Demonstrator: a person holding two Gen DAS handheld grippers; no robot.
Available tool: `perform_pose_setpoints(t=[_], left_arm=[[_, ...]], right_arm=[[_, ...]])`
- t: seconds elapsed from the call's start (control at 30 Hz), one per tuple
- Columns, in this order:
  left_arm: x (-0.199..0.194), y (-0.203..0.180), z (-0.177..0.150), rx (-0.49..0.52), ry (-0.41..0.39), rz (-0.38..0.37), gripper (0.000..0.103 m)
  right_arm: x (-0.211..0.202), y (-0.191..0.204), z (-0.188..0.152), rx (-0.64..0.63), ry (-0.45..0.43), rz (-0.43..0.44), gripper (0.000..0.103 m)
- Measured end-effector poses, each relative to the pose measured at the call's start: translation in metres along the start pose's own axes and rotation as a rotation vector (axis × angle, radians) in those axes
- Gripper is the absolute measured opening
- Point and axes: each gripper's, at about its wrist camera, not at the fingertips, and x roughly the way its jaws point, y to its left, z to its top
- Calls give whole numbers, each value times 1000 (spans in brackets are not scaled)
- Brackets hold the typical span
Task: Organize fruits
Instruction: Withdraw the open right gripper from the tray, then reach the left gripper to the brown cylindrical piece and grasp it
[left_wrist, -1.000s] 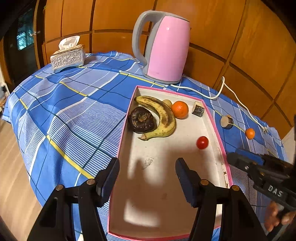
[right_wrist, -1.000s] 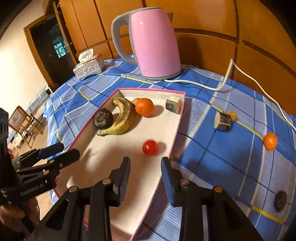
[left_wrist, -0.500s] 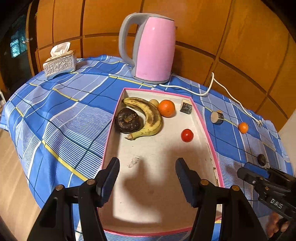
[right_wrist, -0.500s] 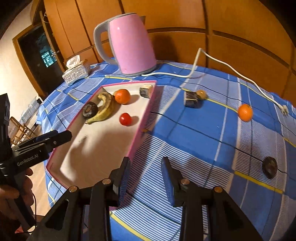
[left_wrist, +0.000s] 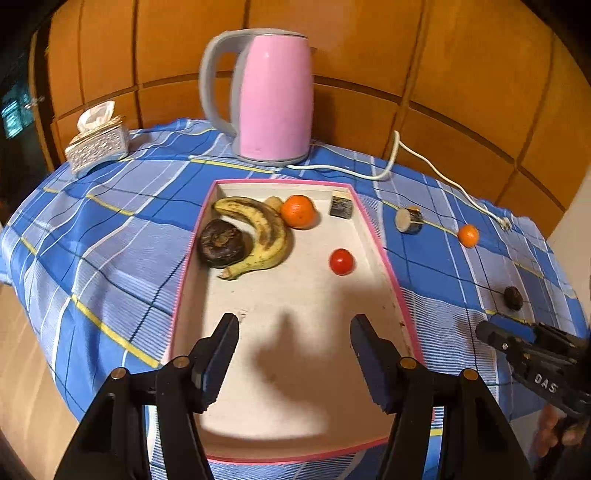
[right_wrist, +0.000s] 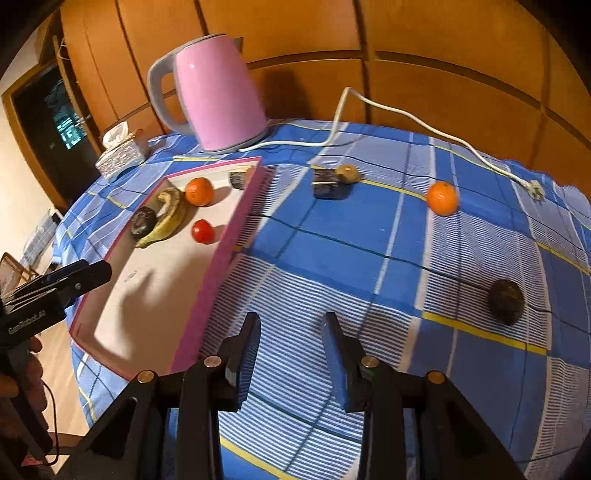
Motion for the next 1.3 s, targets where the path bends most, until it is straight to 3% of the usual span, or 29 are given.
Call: perform_pose_setpoints(t=[0.43, 0.77, 1.3], left_arm=[[6, -43, 5, 132, 24, -72, 63], [18, -81, 31, 214, 36, -138, 63], [101, -133, 99, 186, 129, -210, 63]], right_arm=[[-5, -54, -19, 123, 22, -116, 35], [-7, -70, -34, 153, 32, -123, 35], [4, -70, -41, 126, 33, -102, 37]])
